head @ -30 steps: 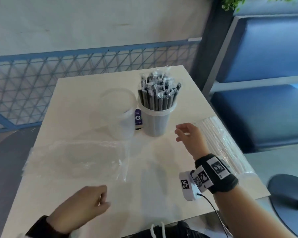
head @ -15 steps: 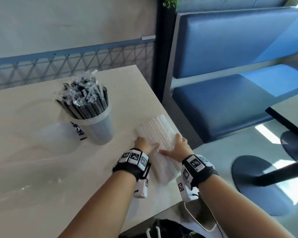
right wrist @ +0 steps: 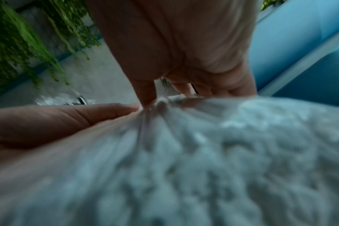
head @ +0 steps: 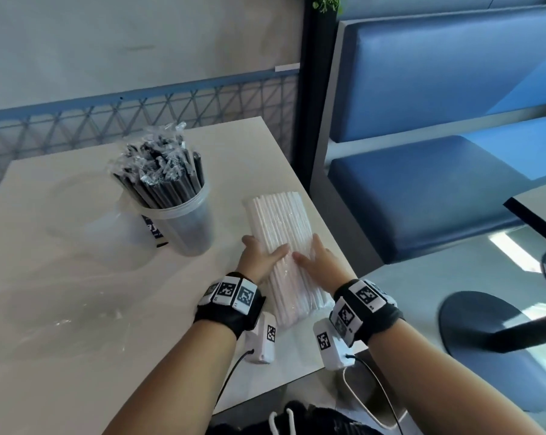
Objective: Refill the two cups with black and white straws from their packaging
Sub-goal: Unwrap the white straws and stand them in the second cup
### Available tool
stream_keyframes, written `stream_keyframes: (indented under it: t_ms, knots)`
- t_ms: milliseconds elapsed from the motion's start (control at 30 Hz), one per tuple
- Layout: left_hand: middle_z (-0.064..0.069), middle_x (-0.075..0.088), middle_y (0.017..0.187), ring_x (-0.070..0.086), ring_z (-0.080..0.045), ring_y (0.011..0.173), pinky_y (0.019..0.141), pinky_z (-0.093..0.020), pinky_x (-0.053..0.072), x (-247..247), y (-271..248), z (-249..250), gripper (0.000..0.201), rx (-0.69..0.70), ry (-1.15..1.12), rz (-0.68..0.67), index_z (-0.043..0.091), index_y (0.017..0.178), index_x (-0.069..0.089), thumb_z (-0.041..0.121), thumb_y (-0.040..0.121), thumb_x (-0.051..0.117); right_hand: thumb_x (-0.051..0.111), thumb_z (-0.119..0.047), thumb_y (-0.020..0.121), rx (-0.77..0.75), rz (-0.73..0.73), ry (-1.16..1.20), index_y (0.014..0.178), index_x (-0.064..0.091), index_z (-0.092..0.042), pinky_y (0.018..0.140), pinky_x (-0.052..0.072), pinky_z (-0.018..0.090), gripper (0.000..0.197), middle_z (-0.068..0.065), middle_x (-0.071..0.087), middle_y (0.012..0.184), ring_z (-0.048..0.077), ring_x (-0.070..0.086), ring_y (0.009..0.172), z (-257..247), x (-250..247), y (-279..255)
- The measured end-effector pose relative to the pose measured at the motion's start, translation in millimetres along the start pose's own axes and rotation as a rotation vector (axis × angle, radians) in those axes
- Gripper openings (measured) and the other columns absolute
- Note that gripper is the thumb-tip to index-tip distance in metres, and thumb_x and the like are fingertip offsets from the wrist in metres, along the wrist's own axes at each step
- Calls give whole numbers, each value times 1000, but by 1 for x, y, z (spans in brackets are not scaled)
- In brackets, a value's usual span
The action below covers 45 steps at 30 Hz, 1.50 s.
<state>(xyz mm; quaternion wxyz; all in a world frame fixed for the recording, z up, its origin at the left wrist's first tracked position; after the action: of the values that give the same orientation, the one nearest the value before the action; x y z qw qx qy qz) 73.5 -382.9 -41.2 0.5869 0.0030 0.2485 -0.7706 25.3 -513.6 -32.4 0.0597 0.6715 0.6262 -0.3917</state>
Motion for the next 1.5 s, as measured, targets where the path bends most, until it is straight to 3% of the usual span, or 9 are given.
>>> stream_keyframes:
  t_ms: [233,367,433,567,800,1000,1167,1300,1500]
  knots:
    - [-8,60,113,65,-24,91,77,-38,55,-27,-58,34,61,420,426,153,11,134,21,32,90,56,54,-69,68,-185,-101,539,133,31,-13,84,46,24,89,2,56,127,11,58,105,-54,16,-28]
    - [-14,46,134,58,-28,105,83,-37,50,-32,-79,25,75,531,786,243,9,147,7,32,90,51,58,-37,85,-259,-157,750,104,54,-17,64,54,16,28,4,67,95,4,68,77,-77,19,-36]
    - [-14,31,146,45,-29,120,97,-36,42,-42,-87,16,81,538,810,197,12,148,4,41,89,52,58,-34,86,-261,-148,787,109,57,-11,70,57,22,32,10,67,99,13,69,83,-82,23,-38]
    - [-8,21,145,32,-28,130,110,-38,33,-78,-85,-4,73,566,581,77,26,147,16,50,86,50,58,-25,88,-238,-73,839,112,58,-3,84,55,45,32,20,67,106,35,66,97,-86,32,-35]
    - [13,39,117,46,-10,113,95,-25,42,-146,-77,0,83,306,81,45,14,139,17,40,78,68,51,-16,91,-240,-192,912,100,55,-10,71,55,34,12,8,67,94,20,66,82,-104,54,-32]
    - [9,63,108,60,-9,103,89,-34,51,-192,-87,-14,90,262,-191,108,34,108,50,58,28,85,57,-25,86,-326,-324,827,108,56,-7,74,58,34,28,10,67,97,23,67,84,-125,84,-34]
    - [8,68,102,66,-10,98,87,-36,54,-229,-104,-23,71,302,-235,288,32,101,56,42,37,85,54,-28,89,-560,-262,682,125,48,-9,84,55,29,41,6,65,115,18,65,102,-156,111,-39]
    - [6,70,96,68,-11,92,85,-37,54,-268,-115,-28,61,326,-220,420,30,93,61,35,40,91,63,-36,84,-685,-81,482,108,47,-12,75,50,25,38,-7,59,92,9,57,83,-189,136,-39]
    - [5,69,95,66,-11,91,83,-35,54,-313,-116,-49,56,319,-208,540,26,93,60,31,43,86,76,-13,73,-702,85,609,109,44,-22,77,51,24,48,-4,46,95,11,51,86,-229,173,-44]
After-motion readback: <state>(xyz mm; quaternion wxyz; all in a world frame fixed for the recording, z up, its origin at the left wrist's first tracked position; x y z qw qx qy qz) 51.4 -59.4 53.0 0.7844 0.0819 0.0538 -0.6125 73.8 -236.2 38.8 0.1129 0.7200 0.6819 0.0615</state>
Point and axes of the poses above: each hand's wrist, its own y-axis towards the middle knuckle, its own x-axis out of the palm, z = x × y, the point moved 1 cm from there along y, towards the middle knuckle
